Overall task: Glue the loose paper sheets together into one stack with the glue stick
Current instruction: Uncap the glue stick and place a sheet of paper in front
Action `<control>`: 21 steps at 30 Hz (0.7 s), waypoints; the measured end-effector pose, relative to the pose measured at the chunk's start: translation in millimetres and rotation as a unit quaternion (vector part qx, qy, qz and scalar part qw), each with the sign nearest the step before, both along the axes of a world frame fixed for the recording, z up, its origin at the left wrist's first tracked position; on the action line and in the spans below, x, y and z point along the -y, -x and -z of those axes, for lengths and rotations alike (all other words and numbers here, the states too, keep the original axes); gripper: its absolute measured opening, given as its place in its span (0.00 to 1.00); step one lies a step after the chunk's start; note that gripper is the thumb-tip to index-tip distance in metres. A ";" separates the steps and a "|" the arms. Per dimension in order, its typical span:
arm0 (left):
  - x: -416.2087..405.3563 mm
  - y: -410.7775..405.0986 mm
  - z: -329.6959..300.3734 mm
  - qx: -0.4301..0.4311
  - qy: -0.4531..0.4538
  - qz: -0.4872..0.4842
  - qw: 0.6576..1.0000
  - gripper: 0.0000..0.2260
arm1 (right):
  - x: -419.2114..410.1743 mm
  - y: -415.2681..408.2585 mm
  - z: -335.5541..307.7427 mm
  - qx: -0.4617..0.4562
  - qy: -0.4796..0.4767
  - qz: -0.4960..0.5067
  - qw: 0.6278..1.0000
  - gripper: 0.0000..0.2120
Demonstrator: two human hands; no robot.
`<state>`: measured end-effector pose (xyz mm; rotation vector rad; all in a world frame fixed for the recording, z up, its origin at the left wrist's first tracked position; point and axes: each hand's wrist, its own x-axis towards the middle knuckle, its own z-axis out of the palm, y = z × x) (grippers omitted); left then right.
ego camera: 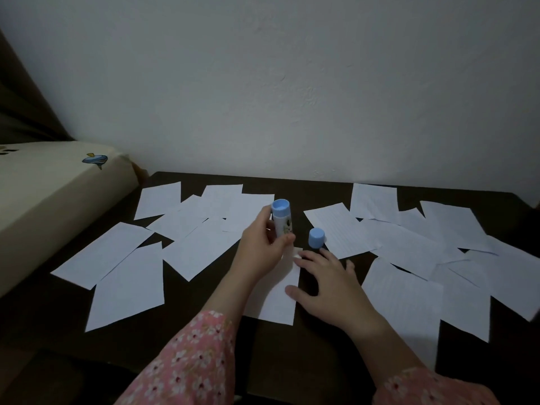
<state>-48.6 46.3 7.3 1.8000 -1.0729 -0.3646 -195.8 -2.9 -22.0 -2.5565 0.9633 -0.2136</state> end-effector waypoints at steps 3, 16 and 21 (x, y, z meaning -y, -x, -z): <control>8.2 0.7 0.3 0.011 -0.003 0.011 1.000 0.21 | 0.4 2.7 1.6 0.001 0.003 -0.006 1.000 0.30; 9.3 -6.6 4.5 0.034 -0.041 0.039 0.998 0.24 | -0.8 0.3 4.0 0.008 0.015 0.006 1.000 0.29; 4.6 -19.5 4.5 0.054 -0.062 0.014 0.997 0.26 | -1.2 0.9 2.8 0.001 0.011 0.008 1.000 0.29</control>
